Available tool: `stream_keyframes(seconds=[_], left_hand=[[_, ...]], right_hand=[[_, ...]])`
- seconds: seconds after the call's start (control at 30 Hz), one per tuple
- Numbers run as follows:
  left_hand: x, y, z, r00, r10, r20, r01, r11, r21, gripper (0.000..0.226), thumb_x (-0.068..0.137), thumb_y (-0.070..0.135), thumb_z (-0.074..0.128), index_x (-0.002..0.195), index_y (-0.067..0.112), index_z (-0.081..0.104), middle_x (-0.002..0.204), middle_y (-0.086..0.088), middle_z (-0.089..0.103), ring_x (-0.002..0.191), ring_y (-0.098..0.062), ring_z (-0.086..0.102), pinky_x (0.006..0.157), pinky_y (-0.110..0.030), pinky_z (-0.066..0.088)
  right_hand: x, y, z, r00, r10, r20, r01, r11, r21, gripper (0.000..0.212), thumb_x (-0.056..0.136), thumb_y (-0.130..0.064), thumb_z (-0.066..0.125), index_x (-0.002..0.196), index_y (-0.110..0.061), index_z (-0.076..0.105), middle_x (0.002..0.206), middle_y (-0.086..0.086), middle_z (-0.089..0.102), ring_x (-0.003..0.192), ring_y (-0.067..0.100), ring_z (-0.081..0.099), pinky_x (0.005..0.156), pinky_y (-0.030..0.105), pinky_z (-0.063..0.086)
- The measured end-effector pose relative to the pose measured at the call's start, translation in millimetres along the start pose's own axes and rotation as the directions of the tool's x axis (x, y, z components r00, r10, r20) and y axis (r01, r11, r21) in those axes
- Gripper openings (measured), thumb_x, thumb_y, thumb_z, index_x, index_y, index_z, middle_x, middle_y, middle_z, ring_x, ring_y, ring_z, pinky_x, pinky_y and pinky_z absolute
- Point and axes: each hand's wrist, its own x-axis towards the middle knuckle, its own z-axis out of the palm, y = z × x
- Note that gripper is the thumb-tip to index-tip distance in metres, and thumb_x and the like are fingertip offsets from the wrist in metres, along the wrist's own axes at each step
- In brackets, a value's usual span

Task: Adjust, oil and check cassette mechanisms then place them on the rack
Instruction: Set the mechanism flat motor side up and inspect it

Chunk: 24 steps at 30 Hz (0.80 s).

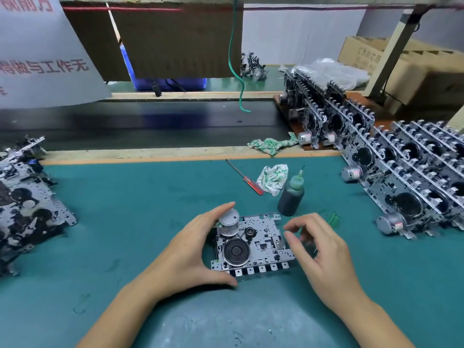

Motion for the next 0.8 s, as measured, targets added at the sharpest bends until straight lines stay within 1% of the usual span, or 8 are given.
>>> stream_keyframes(seconds=[0.13, 0.3, 0.43, 0.5, 0.6, 0.7, 0.77, 0.8], left_hand=[[-1, 2, 4, 1.0, 0.022, 0.021, -0.023, 0.999, 0.049, 0.117, 0.05, 0.066, 0.079, 0.136, 0.066, 0.001, 0.135, 0.049, 0.018, 0.13, 0.017, 0.023, 0.105, -0.004, 0.02], [1, 6, 6, 0.997, 0.053, -0.058, -0.045, 0.989, 0.138, 0.104, 0.056, 0.055, 0.071, 0.136, 0.063, 0.006, 0.13, 0.049, 0.024, 0.12, 0.024, 0.024, 0.101, -0.002, 0.018], [0, 2, 4, 0.998, 0.054, -0.014, -0.052, 0.993, 0.103, 0.109, 0.054, 0.063, 0.074, 0.135, 0.065, 0.001, 0.132, 0.052, 0.017, 0.125, 0.022, 0.021, 0.102, -0.001, 0.015], [-1, -1, 3, 0.999, 0.037, -0.004, -0.036, 0.998, 0.057, 0.109, 0.053, 0.066, 0.077, 0.134, 0.068, 0.004, 0.134, 0.051, 0.018, 0.129, 0.018, 0.023, 0.102, -0.001, 0.017], [1, -2, 1, 0.998, 0.053, 0.014, -0.053, 0.999, 0.005, 0.106, 0.051, 0.064, 0.081, 0.132, 0.068, 0.012, 0.138, 0.045, 0.024, 0.132, 0.013, 0.027, 0.107, -0.008, 0.023], [0, 0, 1, 0.999, 0.044, 0.015, -0.043, 0.998, -0.036, 0.103, 0.051, 0.06, 0.083, 0.131, 0.067, 0.018, 0.138, 0.039, 0.031, 0.131, 0.008, 0.033, 0.11, -0.023, 0.03], [-2, -2, 2, 0.999, 0.036, 0.012, -0.035, 0.998, -0.06, 0.107, 0.049, 0.059, 0.085, 0.134, 0.064, 0.019, 0.139, 0.037, 0.032, 0.132, 0.005, 0.034, 0.111, -0.028, 0.032], [-2, -2, 2, 1.0, 0.028, 0.014, -0.026, 0.996, -0.086, 0.11, 0.049, 0.058, 0.085, 0.136, 0.062, 0.018, 0.14, 0.035, 0.031, 0.134, 0.004, 0.033, 0.111, -0.028, 0.032]], right_hand=[[0, 2, 0, 1.0, 0.014, 0.02, -0.014, 1.0, -0.006, 0.018, 0.086, -0.043, 0.047, 0.086, -0.028, 0.057, 0.084, -0.018, 0.054, 0.079, 0.003, 0.051, 0.067, 0.019, 0.04], [1, 4, -1, 0.999, 0.045, 0.022, -0.044, 0.999, -0.008, 0.015, 0.086, -0.045, 0.046, 0.089, -0.033, 0.054, 0.087, -0.02, 0.055, 0.088, 0.001, 0.051, 0.072, 0.011, 0.037], [3, 2, -3, 0.997, 0.076, 0.023, -0.076, 0.997, 0.02, 0.016, 0.086, -0.047, 0.045, 0.09, -0.035, 0.054, 0.089, -0.021, 0.056, 0.089, 0.002, 0.051, 0.074, 0.011, 0.037], [3, 0, -4, 0.995, 0.06, 0.08, -0.063, 0.997, 0.038, 0.016, 0.084, -0.049, 0.049, 0.094, -0.038, 0.052, 0.095, -0.022, 0.055, 0.095, -0.002, 0.05, 0.079, 0.01, 0.036], [9, -9, -8, 0.956, -0.016, 0.294, 0.004, 0.999, 0.043, 0.046, 0.074, -0.059, 0.06, 0.114, -0.041, 0.047, 0.12, -0.026, 0.048, 0.116, -0.006, 0.041, 0.096, 0.008, 0.029], [26, -20, -9, 0.818, -0.071, 0.571, 0.167, 0.979, -0.117, 0.096, 0.061, -0.074, 0.064, 0.139, -0.047, 0.015, 0.143, -0.029, 0.022, 0.133, -0.013, 0.014, 0.106, 0.003, 0.006], [36, -22, -5, 0.733, -0.042, 0.679, 0.304, 0.913, -0.272, 0.12, 0.055, -0.079, 0.064, 0.148, -0.036, 0.001, 0.151, -0.019, 0.013, 0.138, -0.005, 0.004, 0.108, 0.008, -0.006], [40, -22, -3, 0.71, -0.02, 0.704, 0.353, 0.875, -0.331, 0.127, 0.053, -0.079, 0.065, 0.15, -0.029, -0.001, 0.154, -0.015, 0.011, 0.139, 0.001, 0.004, 0.109, 0.012, -0.007]])
